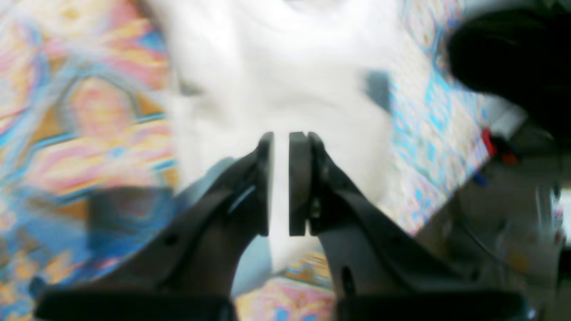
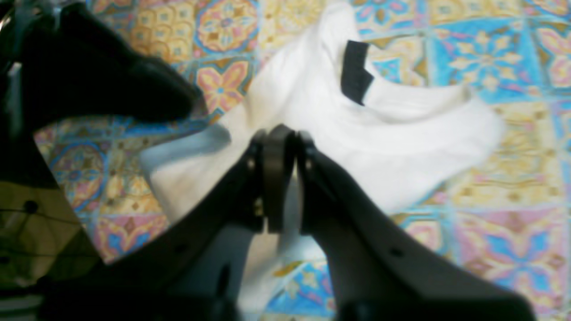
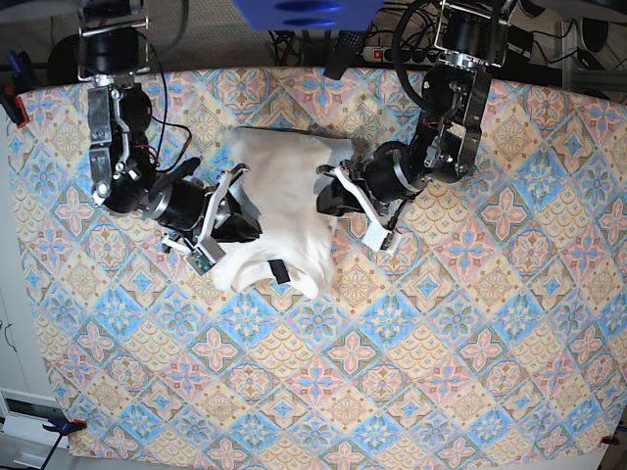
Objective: Fold the T-shirt properly
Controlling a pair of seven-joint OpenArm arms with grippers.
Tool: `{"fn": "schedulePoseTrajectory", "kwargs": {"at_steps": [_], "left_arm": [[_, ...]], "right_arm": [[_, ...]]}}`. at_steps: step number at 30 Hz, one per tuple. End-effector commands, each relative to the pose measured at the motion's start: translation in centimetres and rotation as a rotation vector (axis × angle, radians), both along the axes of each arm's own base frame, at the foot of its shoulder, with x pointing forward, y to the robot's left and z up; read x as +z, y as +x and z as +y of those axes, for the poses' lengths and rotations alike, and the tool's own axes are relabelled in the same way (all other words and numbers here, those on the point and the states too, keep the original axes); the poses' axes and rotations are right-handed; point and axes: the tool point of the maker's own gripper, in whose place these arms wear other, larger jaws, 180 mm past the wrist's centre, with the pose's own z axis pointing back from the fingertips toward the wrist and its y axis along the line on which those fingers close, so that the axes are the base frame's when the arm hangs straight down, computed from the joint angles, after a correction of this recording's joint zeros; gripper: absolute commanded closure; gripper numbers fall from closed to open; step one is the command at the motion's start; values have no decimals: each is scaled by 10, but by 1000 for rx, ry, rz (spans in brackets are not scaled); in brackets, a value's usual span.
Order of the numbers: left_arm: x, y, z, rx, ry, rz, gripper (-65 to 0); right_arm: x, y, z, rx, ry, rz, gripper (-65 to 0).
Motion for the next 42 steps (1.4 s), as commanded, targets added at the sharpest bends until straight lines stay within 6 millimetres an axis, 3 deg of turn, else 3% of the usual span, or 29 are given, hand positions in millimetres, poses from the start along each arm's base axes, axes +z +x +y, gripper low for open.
{"fn": "schedulePoseTrajectory", "kwargs": {"at_steps": [1,4,9,13,17,22,25,29,36,42], "left_arm": [[15,1,-15,-25,-41,-40,-46],[10,-10,-33,-85,-36,-27,-48],[-22,-18,-41,-134,33,14,-45],[-51,-23,-33,-155,136,39,-45],[-58,-15,-19,-136,201,-23,-45],[-58,-14,-17,-130,203,-29,-45],[-58,-9,-8,-96,202,-25,-45],[-61,-3,10,-29,203,-7,-45],[-64,-5,17,-11,208,3,-45],[-64,-4,18,-5,206,5,-45]], "right_arm": [[9,11,1,4,19,-29,-44],[-9,16,8,28,16,25,-43],[-43,15,0,5,2,140,-44],[-67,8,-10,-20,-14,220,-44],[-87,0,-26,-22,-112,252,-44],[-78,9,-24,-18,-124,186,-44],[-45,21,-15,0,-85,89,-43],[-27,-1,-15,36,-69,40,-43],[-43,-43,-13,58,-73,104,-44],[-54,-46,-15,50,-75,142,-44]]}}
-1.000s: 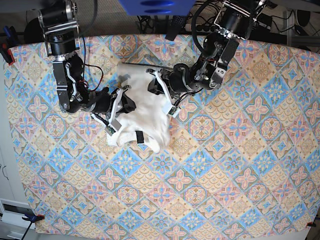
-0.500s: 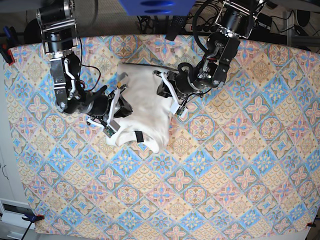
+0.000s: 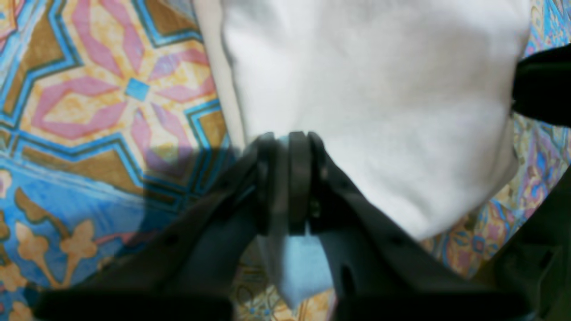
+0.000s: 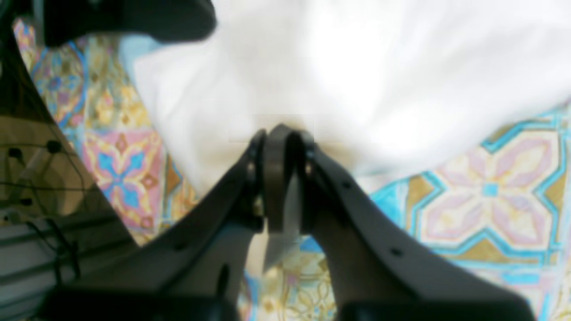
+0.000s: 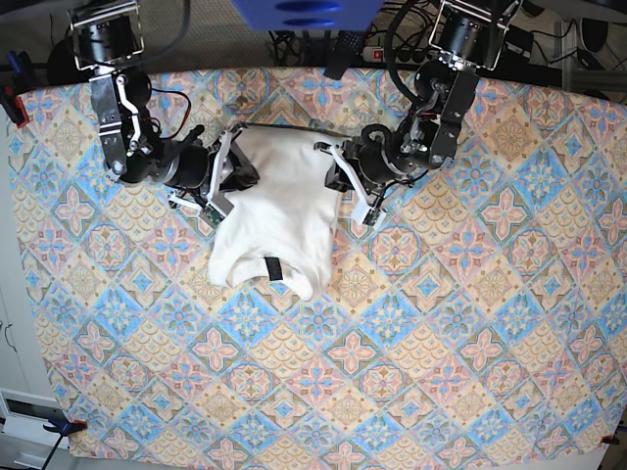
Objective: Fold the T-shirt properly
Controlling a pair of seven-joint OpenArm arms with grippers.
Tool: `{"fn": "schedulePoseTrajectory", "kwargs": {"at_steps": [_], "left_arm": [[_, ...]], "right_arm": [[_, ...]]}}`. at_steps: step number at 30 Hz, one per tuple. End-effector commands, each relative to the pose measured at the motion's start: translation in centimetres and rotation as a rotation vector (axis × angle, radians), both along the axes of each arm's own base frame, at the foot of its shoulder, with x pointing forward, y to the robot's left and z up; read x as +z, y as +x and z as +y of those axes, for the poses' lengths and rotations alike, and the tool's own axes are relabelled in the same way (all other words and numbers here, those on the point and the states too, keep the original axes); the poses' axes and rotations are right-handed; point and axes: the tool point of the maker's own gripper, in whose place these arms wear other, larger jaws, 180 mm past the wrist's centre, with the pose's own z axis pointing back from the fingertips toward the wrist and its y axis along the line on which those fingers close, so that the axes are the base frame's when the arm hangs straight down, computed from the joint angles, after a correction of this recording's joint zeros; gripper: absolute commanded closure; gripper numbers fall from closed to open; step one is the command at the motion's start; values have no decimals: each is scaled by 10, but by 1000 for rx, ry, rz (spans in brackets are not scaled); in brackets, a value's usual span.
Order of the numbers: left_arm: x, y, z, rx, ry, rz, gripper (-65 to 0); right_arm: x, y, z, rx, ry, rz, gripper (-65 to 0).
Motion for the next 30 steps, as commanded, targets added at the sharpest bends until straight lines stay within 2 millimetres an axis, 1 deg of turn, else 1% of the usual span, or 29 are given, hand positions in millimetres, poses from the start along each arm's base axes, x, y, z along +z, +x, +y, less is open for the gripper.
{"fn": "schedulePoseTrajectory", "kwargs": {"at_steps": [1,5,7,9,11,14,15,16,19,20,22,23,24,25,27,30], "left_arm": [[11,9,-3,6,-25,-36,-45],[10,8,-2,5,-22,-34,-45],[9,8,-2,5,-22,-33,-45],[7,4,-2,5,-22,-24,-45],[8,4,-2,5,-23,-27,-45],[9,3,-2,6,-23,-28,-44],[11,2,1,14,-24,-35,-44],[13,-1,10,29,-17,-41,-44],[32,2,28,77,-18,-94,-44],[37,3,34,95,-18,-108,-44],[47,6,53,137,-3,-140,-44],[51,7,60,157,1,-151,-44],[54,8,70,186,9,-160,-44],[59,10,82,222,15,-174,-44],[67,11,104,290,13,-189,-44],[79,11,131,389,-21,-204,-44]], "right_arm": [[2,5,-4,-10,9,-7,-44],[-21,-5,-14,-44,-4,70,-44],[-25,-5,-17,-51,-6,80,-44],[-18,7,-16,-50,-3,54,-44],[-16,10,-16,-48,-5,45,-43],[3,20,-14,-47,6,-17,-42],[15,27,-16,-49,7,-58,-42],[27,34,-20,-54,-5,-96,-43],[41,27,-31,-73,-36,-124,-44],[46,25,-33,-75,-42,-136,-44],[64,25,-30,-58,-50,-188,-44],[73,25,-25,-41,-51,-218,-44],[81,24,-22,-27,-54,-238,-44],[86,23,-14,-3,-53,-253,-44],[87,16,0,45,-52,-248,-45],[86,8,34,88,10,-233,-45]]}}
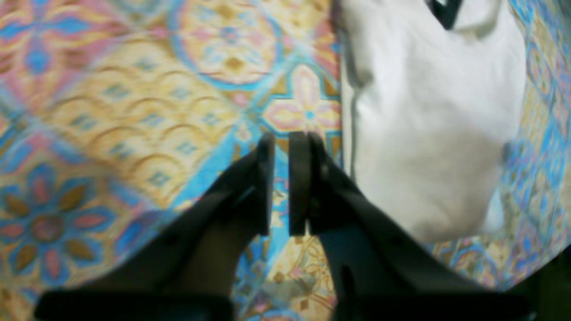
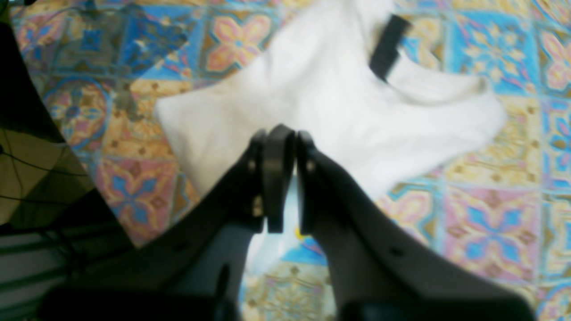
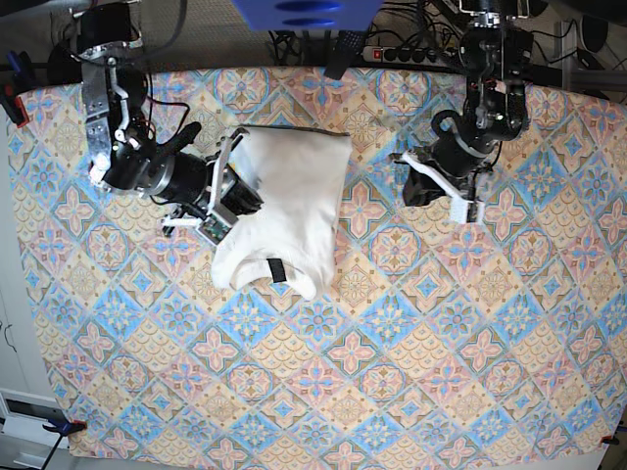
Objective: Fold the T-shirt properly
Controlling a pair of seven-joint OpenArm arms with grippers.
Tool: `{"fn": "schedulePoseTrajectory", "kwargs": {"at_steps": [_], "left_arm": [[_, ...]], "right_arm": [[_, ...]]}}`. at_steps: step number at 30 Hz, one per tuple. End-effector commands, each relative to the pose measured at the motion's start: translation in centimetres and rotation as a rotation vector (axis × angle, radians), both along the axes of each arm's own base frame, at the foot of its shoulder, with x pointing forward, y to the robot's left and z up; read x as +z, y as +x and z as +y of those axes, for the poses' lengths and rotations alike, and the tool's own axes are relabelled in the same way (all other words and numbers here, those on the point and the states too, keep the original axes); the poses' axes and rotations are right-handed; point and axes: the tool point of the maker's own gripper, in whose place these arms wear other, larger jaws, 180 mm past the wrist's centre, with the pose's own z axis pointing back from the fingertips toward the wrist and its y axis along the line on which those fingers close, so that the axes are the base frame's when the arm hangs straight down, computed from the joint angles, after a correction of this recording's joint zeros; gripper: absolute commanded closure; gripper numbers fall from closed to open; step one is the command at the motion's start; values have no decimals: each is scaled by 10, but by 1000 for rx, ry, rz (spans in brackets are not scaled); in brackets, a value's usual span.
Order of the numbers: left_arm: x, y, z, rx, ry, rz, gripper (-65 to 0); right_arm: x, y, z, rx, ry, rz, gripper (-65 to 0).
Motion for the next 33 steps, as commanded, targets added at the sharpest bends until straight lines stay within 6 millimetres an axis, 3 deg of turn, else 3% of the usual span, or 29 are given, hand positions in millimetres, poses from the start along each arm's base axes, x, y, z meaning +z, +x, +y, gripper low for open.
{"fn": "schedulePoseTrajectory", "kwargs": {"at_steps": [1,5,7,10,16,25,30,33], "left_arm": [[16,7,9,34,-22,-57,-44],[21,2,42,139,-59,-61,-44],[20,-1,48,155,-64,-56,-44],[19,-7,63,193,-47,-49,-44],[20,-7,71,213,-39,-52,-44],[21,-8,78,230,-33,-56,-44],[21,-7,78,230,-33,-57,-44],[22,-6,78,229,-34,-60,-44]], "right_arm": [[6,-3,16,25,52,-5,-45],[4,0,58,58,138,28,-42],[3,6,74,79,156,38,-42],[-18,14,87,127,73,59,-42],[-37,32,120,183,-16,77,-42],[-92,14,124,181,-71,236,-41],[-126,-5,118,171,-84,330,-41],[-137,-10,111,150,-86,368,-18]]}}
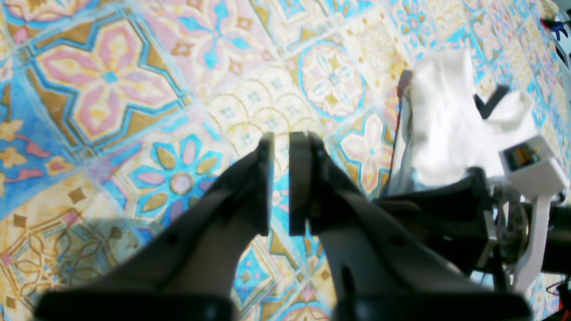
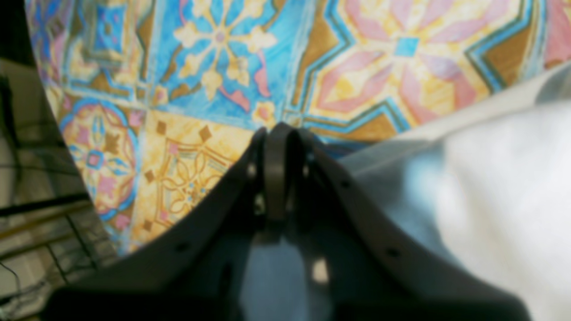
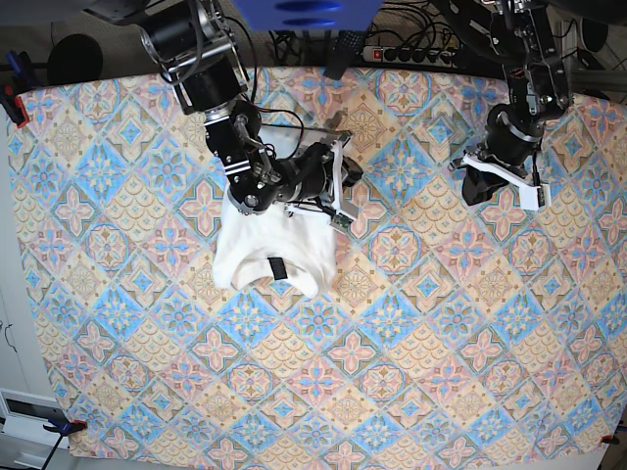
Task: Fold the T-shirt properly
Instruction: 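Press and tuck the shirt's edge with the right gripper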
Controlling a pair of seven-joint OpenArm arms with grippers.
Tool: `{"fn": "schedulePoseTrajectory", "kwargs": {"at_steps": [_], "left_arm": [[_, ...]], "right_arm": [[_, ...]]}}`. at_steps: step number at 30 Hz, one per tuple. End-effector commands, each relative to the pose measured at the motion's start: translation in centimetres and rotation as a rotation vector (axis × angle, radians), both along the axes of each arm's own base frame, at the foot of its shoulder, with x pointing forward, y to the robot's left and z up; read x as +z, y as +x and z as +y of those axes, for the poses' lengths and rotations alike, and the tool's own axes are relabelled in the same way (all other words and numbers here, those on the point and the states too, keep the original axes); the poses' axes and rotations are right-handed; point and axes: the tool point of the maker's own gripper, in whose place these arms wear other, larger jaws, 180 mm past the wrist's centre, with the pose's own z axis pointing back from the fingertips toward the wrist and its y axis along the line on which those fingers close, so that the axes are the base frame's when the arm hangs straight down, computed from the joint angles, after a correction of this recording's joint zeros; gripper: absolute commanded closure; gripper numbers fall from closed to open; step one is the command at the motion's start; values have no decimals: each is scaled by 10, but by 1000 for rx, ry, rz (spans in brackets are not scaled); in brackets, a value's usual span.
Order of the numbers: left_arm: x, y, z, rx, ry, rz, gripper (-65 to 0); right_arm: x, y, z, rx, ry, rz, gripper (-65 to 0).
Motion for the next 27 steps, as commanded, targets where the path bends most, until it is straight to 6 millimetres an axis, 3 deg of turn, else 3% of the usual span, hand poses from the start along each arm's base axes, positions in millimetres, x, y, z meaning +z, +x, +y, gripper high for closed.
{"fn": "schedulePoseTrajectory", "kwargs": {"at_steps": [1,4,10,18,21,24,27], "left_arm": [[11,6,1,-1,0,-43,-44],[11,7,1,-1,0,-43,-44],[11,7,0,-3,-2,-42,-44],[11,8,-2,-5,-6,-44,-44],[10,8,-2,-4,-7,-44,-44],[10,7,-2,-3,-9,-42,-44],[12,11,-3,-4,-10,-51,-44]], "right_arm": [[-7,-2,-12,12,-62,17,-9],[-8,6,-25,-39,-62,21,-2],[-19,17,-83,-131,-131,27,-1],[-28,20,-144,-162,-236,19,0],[-29,20,-161,-164,-269,17,0],[-15,31,-169,-155,-287,-37,-2],[-13,20,-168,-131,-310,-35,-2]]}}
